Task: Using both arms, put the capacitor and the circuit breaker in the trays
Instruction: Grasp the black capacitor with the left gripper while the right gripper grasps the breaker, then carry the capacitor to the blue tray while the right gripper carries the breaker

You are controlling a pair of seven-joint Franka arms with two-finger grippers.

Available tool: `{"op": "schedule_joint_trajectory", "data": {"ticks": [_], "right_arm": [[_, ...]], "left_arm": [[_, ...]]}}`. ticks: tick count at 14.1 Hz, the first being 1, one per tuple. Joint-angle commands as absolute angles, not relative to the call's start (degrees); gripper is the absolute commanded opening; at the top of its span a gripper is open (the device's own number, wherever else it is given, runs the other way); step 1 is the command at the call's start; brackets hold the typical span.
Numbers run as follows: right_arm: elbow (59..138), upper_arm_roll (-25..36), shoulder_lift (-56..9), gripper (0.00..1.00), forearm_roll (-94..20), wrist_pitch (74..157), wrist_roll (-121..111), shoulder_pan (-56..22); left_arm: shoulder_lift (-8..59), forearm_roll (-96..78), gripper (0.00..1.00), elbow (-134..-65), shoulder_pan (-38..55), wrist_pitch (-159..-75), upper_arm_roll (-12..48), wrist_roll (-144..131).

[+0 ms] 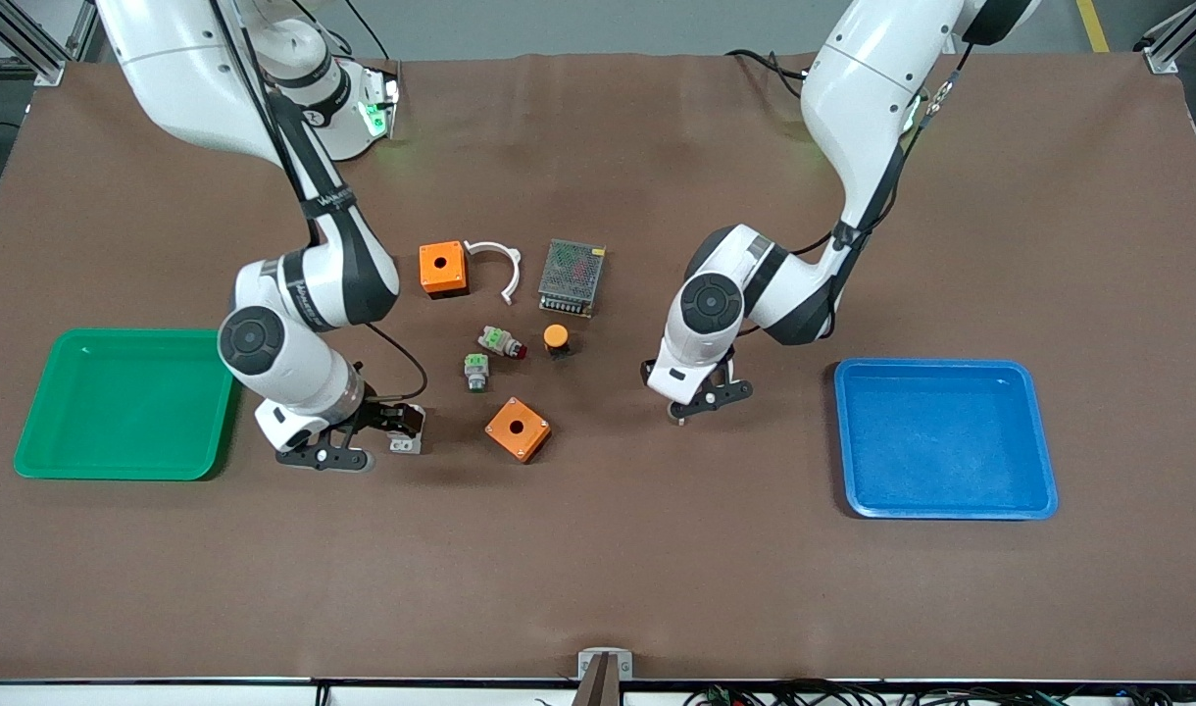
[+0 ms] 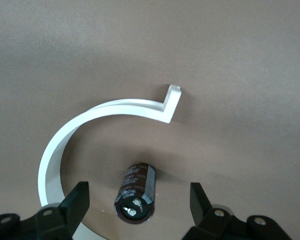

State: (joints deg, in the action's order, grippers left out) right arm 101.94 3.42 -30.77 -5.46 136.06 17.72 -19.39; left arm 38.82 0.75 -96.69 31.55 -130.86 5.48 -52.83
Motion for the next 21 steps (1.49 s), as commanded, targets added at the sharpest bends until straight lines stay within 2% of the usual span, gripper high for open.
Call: {"op": "schedule_joint_trajectory", "data": {"ticks": [1,4,6,8,9,10,11,12,13,14,17,21], "right_arm": [[102.2,4.0,-31.9,1.00,-6.2,137.6,18.1,-20.0],[103.6,4.0,-34.4,1.00,-5.8,141.8,17.9,-20.1],[106.9,4.0,-34.6,1.00,-5.7,146.7,17.9,-20.7],[108.4,4.0,-34.6,0.99,-5.7,147.6,17.8,-20.9],[108.5,4.0,-34.5,0.95,-5.7,147.3,17.9,-21.0],[108.7,4.0,-34.5,0.86,-5.7,147.3,17.9,-21.0],[108.7,4.0,-34.5,0.65,-5.7,147.0,17.6,-20.9],[108.6,4.0,-34.5,0.36,-5.7,147.0,17.7,-20.9],[108.5,4.0,-34.5,0.13,-5.7,146.7,17.9,-20.7],[108.3,4.0,-34.5,0.02,-5.7,146.6,18.1,-20.7],[107.8,4.4,-33.3,0.00,-5.7,144.6,17.1,-19.6],[102.9,4.5,-29.0,0.00,-5.7,132.1,9.6,-11.6]], "left_arm": [[38.8,1.8,0.73,-97.6,32.0,-131.9,5.3,-53.9],[38.9,1.8,0.62,-97.6,32.3,-131.9,5.4,-53.8],[38.9,1.8,0.44,-97.6,32.3,-131.9,5.4,-53.8],[38.9,1.8,0.30,-97.6,32.3,-131.9,5.4,-53.8],[38.8,1.8,0.25,-97.7,32.3,-131.9,5.4,-53.9],[38.8,1.8,0.19,-97.8,32.3,-131.9,5.4,-53.9],[38.8,1.8,0.15,-97.8,32.3,-131.8,5.4,-53.9],[38.6,1.8,0.13,-97.8,32.3,-131.8,5.4,-53.9],[38.3,1.8,0.11,-97.7,32.1,-131.8,5.4,-53.8],[38.0,1.8,0.10,-97.6,31.9,-131.6,5.4,-53.4],[35.2,1.7,0.10,-97.5,30.9,-130.9,5.2,-51.0],[30.4,1.8,0.08,-97.3,25.0,-127.7,5.1,-45.9]]}}
